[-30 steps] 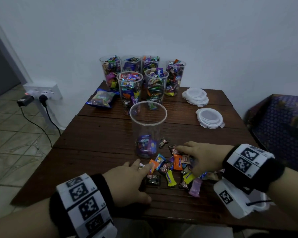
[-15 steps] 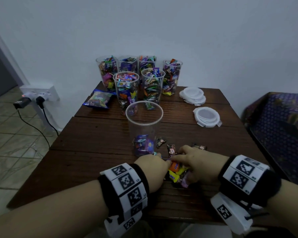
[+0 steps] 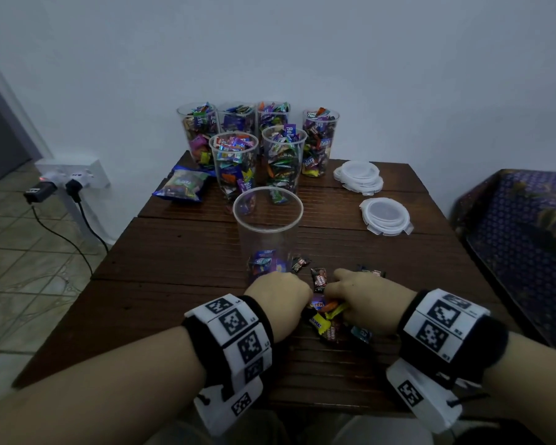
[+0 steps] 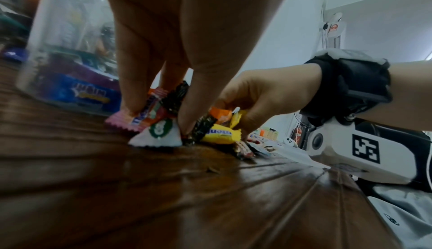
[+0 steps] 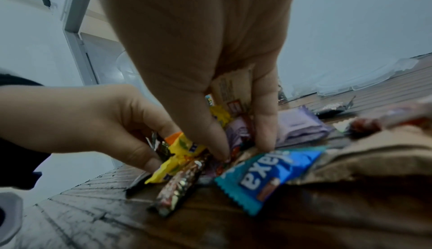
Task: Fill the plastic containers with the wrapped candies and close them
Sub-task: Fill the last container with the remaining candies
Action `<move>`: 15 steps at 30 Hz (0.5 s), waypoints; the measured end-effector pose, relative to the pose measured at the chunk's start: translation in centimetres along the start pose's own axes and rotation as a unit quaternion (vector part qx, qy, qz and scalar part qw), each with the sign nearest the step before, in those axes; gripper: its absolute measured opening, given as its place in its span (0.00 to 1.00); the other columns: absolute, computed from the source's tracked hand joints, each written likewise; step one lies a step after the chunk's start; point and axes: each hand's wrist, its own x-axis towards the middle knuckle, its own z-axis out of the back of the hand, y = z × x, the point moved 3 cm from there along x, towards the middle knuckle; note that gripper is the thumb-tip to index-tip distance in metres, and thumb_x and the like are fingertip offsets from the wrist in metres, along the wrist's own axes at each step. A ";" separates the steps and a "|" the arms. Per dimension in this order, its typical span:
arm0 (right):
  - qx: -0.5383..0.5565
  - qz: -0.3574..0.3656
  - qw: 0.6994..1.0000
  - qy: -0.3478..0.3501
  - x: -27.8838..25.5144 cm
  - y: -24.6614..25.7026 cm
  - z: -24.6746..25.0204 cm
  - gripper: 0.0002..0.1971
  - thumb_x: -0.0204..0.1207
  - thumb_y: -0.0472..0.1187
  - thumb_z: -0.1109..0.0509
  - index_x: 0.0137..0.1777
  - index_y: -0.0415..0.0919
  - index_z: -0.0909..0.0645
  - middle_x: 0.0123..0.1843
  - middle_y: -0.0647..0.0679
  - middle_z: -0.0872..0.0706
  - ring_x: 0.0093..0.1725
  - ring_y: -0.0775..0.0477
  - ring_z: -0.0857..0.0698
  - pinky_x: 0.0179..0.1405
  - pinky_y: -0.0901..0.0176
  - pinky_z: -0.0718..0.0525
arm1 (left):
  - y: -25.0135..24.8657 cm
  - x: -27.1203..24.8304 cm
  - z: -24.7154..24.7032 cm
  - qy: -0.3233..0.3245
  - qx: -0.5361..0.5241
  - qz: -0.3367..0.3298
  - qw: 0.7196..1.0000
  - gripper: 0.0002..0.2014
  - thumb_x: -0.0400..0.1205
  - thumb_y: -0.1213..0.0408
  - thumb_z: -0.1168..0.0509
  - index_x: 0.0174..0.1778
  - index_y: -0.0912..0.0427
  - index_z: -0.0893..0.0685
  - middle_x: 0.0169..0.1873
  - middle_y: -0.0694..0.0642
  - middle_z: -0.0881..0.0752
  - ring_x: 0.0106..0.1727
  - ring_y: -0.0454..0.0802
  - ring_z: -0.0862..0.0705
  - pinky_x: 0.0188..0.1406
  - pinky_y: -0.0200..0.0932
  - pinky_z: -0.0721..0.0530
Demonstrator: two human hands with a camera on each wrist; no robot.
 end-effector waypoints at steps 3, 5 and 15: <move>0.009 0.002 1.000 -0.009 0.0 0.0 0.1 0.17 0.77 0.35 0.37 0.65 0.45 0.23 0.62 0.47 0.27 0.60 0.43 0.21 0.56 0.57 0.25 | 0.3 -0.1 0.1 -0.013 -0.015 0.002 1.000 0.15 0.84 0.68 0.44 0.65 0.58 0.20 0.61 0.60 0.21 0.61 0.60 0.20 0.55 0.53 0.21; 0.019 0.002 1.000 -0.022 -0.1 -0.2 0.4 0.15 0.77 0.35 0.38 0.63 0.45 0.21 0.61 0.47 0.26 0.60 0.44 0.22 0.57 0.58 0.25 | 0.5 -0.2 0.0 -0.023 -0.026 0.006 0.999 0.15 0.84 0.68 0.44 0.64 0.59 0.19 0.60 0.60 0.21 0.60 0.60 0.20 0.56 0.53 0.20; 0.063 -0.005 0.996 -0.063 -0.7 -0.8 2.5 0.08 0.75 0.37 0.33 0.53 0.42 0.20 0.47 0.54 0.29 0.50 0.49 0.24 0.54 0.57 0.25 | 1.8 -2.0 1.3 -0.098 -0.089 0.007 0.991 0.12 0.83 0.62 0.39 0.60 0.57 0.16 0.57 0.55 0.19 0.59 0.55 0.20 0.57 0.50 0.20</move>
